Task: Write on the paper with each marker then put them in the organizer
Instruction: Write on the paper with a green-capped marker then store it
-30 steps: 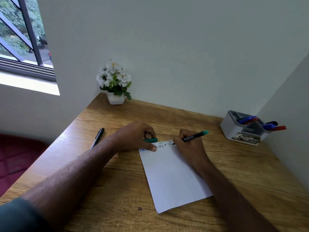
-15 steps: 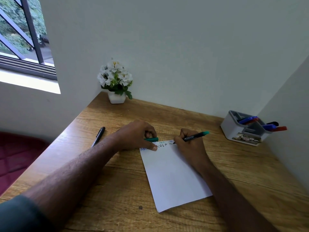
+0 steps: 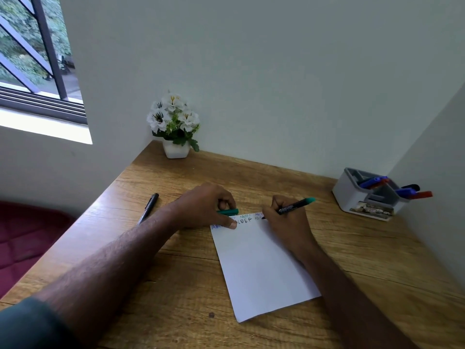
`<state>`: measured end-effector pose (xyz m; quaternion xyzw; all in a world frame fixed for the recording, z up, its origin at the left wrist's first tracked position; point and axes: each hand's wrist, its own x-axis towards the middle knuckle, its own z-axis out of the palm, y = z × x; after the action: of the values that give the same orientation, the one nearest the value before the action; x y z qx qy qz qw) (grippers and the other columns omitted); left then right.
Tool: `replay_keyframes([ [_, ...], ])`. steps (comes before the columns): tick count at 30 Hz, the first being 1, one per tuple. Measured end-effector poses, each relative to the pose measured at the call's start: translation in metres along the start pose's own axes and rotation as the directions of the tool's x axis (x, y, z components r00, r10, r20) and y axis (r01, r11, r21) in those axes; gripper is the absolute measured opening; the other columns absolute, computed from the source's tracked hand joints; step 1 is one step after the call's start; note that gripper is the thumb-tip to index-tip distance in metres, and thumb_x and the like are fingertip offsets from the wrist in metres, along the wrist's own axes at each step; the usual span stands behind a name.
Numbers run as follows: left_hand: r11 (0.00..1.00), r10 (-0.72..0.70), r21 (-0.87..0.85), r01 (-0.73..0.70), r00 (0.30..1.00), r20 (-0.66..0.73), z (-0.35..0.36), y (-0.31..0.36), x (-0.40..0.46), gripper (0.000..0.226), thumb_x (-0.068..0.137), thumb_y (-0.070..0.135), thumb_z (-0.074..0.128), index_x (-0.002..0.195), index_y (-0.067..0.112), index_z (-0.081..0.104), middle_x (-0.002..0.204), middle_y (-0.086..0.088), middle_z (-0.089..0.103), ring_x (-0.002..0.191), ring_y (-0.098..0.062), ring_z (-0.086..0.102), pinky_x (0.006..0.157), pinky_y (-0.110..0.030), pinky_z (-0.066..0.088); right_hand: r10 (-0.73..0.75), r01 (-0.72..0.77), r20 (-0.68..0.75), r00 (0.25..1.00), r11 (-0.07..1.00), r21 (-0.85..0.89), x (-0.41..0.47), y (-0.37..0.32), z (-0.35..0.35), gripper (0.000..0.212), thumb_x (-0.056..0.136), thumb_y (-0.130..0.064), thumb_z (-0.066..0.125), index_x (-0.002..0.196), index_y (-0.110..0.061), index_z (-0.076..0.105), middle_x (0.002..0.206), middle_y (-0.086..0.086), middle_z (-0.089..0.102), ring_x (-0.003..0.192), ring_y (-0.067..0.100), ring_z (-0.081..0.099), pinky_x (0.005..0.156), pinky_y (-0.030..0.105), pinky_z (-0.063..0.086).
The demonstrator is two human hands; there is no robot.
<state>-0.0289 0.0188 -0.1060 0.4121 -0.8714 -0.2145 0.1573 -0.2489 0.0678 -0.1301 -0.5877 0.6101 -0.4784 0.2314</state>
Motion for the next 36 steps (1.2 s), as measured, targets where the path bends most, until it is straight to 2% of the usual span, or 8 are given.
replay_keyframes([
  [7,1.0,-0.005,-0.011,0.005,1.0,0.004,0.0005,-0.0007,0.0008,0.046,0.077,0.047,0.077,0.117,0.028,0.067,0.103,0.014,0.062,0.09,-0.003,0.053,0.069,-0.019,0.043,-0.008,0.008,-0.028,1.0,1.0,0.0,-0.0002,-0.0016,0.0011,0.04,0.078,-0.002,0.064,0.054,-0.018,0.036,0.05,-0.007,0.034,0.052,0.007,0.03,0.049,0.024,0.027],
  [12,1.0,-0.004,-0.008,0.004,1.0,0.008,0.0001,-0.0003,0.0001,0.046,0.077,0.046,0.077,0.118,0.028,0.066,0.104,0.013,0.062,0.091,-0.004,0.052,0.072,-0.02,0.046,-0.006,0.006,-0.021,1.0,1.0,0.016,-0.0014,-0.001,-0.0006,0.039,0.079,-0.002,0.063,0.056,-0.016,0.035,0.053,-0.002,0.031,0.054,0.009,0.027,0.049,0.025,0.024],
  [16,1.0,0.006,0.002,-0.006,1.0,0.008,-0.001,0.0007,-0.0003,0.045,0.078,0.045,0.076,0.118,0.027,0.066,0.101,0.015,0.059,0.088,-0.002,0.05,0.069,-0.019,0.042,-0.006,0.006,-0.032,0.999,1.0,0.021,-0.0006,-0.001,0.0007,0.04,0.079,-0.001,0.064,0.055,-0.017,0.035,0.053,-0.003,0.032,0.053,0.008,0.028,0.048,0.023,0.025],
  [20,1.0,0.007,0.01,-0.007,1.0,0.008,-0.001,0.0021,-0.0006,0.045,0.079,0.045,0.076,0.119,0.026,0.066,0.099,0.016,0.057,0.085,-0.002,0.049,0.066,-0.018,0.038,-0.017,0.017,-0.036,0.999,1.0,0.002,0.0008,0.0002,0.0005,0.042,0.079,-0.002,0.065,0.054,-0.017,0.034,0.052,-0.004,0.033,0.053,0.008,0.029,0.049,0.025,0.026],
  [25,1.0,0.007,0.014,-0.007,1.0,0.008,-0.0024,0.0043,-0.0013,0.046,0.079,0.046,0.076,0.119,0.026,0.066,0.097,0.018,0.055,0.083,0.001,0.049,0.065,-0.016,0.038,-0.035,0.035,-0.031,0.999,0.999,-0.006,0.0016,0.0018,0.0013,0.036,0.078,0.0,0.064,0.056,-0.009,0.037,0.053,-0.002,0.036,0.053,0.008,0.031,0.05,0.025,0.027],
  [29,1.0,0.007,0.011,-0.008,1.0,0.011,-0.0021,0.0038,-0.0016,0.046,0.078,0.047,0.076,0.119,0.026,0.066,0.095,0.02,0.054,0.083,0.001,0.05,0.064,-0.016,0.037,-0.024,0.027,-0.067,0.997,0.999,0.038,0.0003,0.0019,-0.0002,0.037,0.079,0.0,0.065,0.056,-0.013,0.04,0.054,0.0,0.038,0.053,0.008,0.033,0.049,0.024,0.028],
  [36,1.0,0.006,0.0,-0.006,1.0,0.019,-0.0028,0.0047,-0.0019,0.047,0.079,0.045,0.076,0.12,0.026,0.065,0.098,0.017,0.055,0.085,0.0,0.05,0.068,-0.016,0.041,-0.004,0.005,-0.046,0.999,1.0,0.028,0.0003,0.0036,-0.0004,0.035,0.08,-0.004,0.066,0.058,-0.007,0.039,0.056,0.003,0.039,0.056,0.012,0.034,0.055,0.033,0.03],
])
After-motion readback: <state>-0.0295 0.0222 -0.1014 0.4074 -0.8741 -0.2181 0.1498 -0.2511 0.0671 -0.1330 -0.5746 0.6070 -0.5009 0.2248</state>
